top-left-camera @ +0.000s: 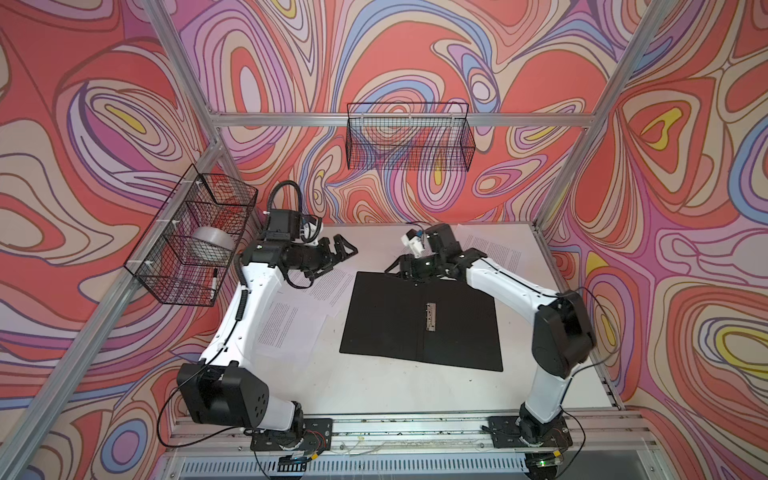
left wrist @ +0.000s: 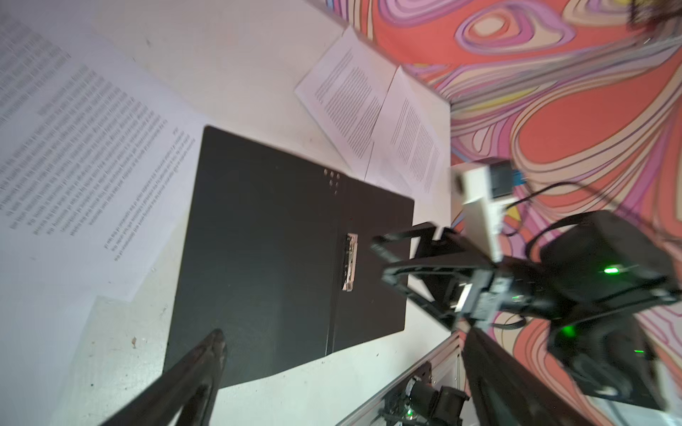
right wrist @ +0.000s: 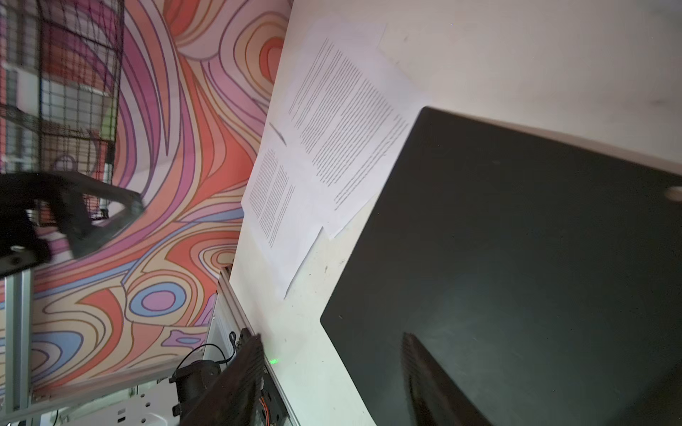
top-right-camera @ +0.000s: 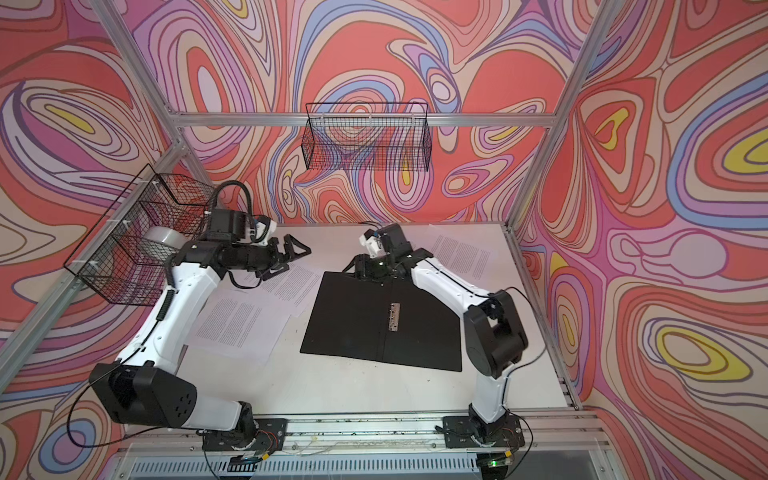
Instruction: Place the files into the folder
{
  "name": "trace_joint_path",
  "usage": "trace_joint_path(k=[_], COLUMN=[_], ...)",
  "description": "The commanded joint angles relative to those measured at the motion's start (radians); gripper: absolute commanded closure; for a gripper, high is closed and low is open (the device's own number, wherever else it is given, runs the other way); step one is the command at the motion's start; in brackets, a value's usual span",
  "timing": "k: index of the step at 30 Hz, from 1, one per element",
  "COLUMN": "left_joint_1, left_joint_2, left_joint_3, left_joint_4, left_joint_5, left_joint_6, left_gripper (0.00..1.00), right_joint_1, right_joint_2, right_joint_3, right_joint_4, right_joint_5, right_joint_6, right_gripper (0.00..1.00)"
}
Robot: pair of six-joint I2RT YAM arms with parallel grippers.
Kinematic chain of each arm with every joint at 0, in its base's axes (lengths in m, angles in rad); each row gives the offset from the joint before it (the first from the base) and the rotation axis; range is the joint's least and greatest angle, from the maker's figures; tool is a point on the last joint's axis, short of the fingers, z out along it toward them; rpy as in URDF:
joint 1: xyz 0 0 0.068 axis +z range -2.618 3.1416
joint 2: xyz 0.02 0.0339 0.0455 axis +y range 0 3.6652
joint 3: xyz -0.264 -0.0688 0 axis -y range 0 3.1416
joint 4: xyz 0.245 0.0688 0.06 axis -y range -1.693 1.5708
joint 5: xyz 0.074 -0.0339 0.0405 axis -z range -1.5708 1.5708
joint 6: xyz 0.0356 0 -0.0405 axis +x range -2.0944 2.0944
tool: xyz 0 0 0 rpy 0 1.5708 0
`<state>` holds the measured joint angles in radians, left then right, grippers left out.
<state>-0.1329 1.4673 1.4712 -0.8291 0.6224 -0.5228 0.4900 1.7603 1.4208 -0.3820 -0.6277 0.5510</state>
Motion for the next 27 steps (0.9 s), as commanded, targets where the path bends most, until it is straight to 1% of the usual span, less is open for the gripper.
trace_joint_path(k=[1,3,5,7,9,12,15,17,22,27], left_joint_1=[-0.138,-0.219,-0.285,-0.337,-0.370,-0.385,-0.385,-0.385,-0.384,-0.384], left_joint_2=[0.067,0.128,0.185,0.238,0.293,0.334,0.357,0.373,0.390,0.404], left_joint_3=[-0.055,-0.087,-0.112,-0.124,-0.135,-0.180,-0.239,-0.271,-0.340,-0.403], left_joint_4=[0.035,0.078,0.127,0.163,0.201,0.273,0.332,0.349,0.388,0.382], left_joint_5=[-0.005,0.001,0.008,0.013,0.035,0.052,0.077,0.072,0.049,-0.008], left_joint_6=[0.022,0.005,-0.012,-0.022,-0.037,-0.075,-0.097,-0.102,-0.103,-0.100], left_gripper=[0.00,0.00,0.00,0.00,0.00,0.00,0.00,0.00,0.00,0.00], right_joint_1=[-0.060,-0.104,-0.118,-0.120,-0.120,-0.119,-0.119,-0.119,-0.119,-0.119], right_joint_2=[-0.156,-0.247,-0.319,-0.377,-0.419,-0.441,-0.428,-0.411,-0.343,-0.272], right_joint_3=[-0.162,-0.284,-0.375,-0.454,-0.534,-0.615,-0.680,-0.708,-0.729,-0.729], right_joint_4=[-0.033,-0.034,-0.030,-0.005,0.041,0.096,0.169,0.205,0.272,0.308], right_joint_5=[-0.006,0.006,0.012,0.024,0.028,0.045,0.042,0.041,0.017,0.005], right_joint_6=[-0.045,-0.048,-0.060,-0.057,-0.026,0.003,0.038,0.053,0.067,0.071], right_gripper=[0.40,0.40,0.40,0.40,0.39,0.38,0.39,0.40,0.50,0.62])
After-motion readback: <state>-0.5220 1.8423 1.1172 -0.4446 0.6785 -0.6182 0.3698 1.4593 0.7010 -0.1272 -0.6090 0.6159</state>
